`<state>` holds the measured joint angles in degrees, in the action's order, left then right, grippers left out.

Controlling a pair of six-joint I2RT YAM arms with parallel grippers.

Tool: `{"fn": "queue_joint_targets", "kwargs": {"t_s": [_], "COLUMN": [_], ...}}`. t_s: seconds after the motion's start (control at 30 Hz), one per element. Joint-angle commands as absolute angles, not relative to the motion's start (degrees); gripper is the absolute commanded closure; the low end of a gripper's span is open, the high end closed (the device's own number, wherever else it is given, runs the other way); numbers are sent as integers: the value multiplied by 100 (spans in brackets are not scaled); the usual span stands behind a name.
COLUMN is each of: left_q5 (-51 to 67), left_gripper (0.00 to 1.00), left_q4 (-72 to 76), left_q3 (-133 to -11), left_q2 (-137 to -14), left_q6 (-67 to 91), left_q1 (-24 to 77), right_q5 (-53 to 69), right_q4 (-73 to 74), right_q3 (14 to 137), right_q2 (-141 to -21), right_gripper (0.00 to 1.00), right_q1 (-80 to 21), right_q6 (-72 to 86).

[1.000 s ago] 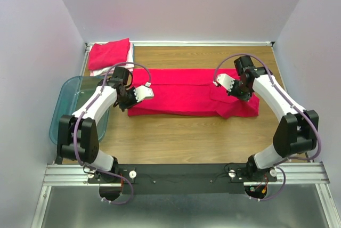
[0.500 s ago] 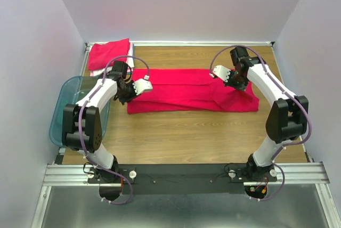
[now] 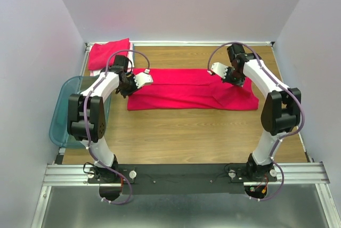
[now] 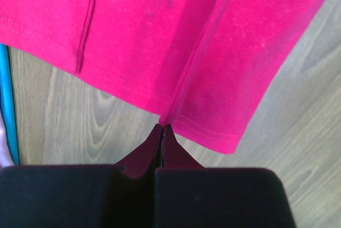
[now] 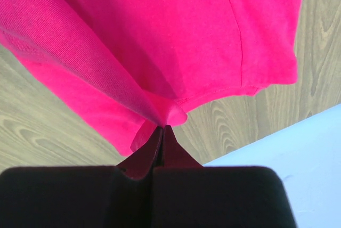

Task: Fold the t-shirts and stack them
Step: Fold the other side of the tshirt into a rectangle

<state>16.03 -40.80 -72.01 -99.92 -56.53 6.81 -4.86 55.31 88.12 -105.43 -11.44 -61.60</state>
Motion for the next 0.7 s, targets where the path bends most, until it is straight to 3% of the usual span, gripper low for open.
{"fn": "queue_joint_targets", "kwargs": {"t_s": [0.0,0.67], "left_q5": [1485,1266], "left_gripper": [100,100], "left_q4": [-3894,-3735], "left_q3": [-7461,-8402], "left_q2": [-10221,-11100], "left_q6": [-5590,-5405], "left_q1": [633,633], "right_q5": [-624,-712], "right_q4": [5441,5265], "right_q3": [9035,9430], "right_q2": [-10766,-11241], "right_gripper": [99,99], "right_q1": [-1090,-905], "right_q6": [-6249,-6214]}}
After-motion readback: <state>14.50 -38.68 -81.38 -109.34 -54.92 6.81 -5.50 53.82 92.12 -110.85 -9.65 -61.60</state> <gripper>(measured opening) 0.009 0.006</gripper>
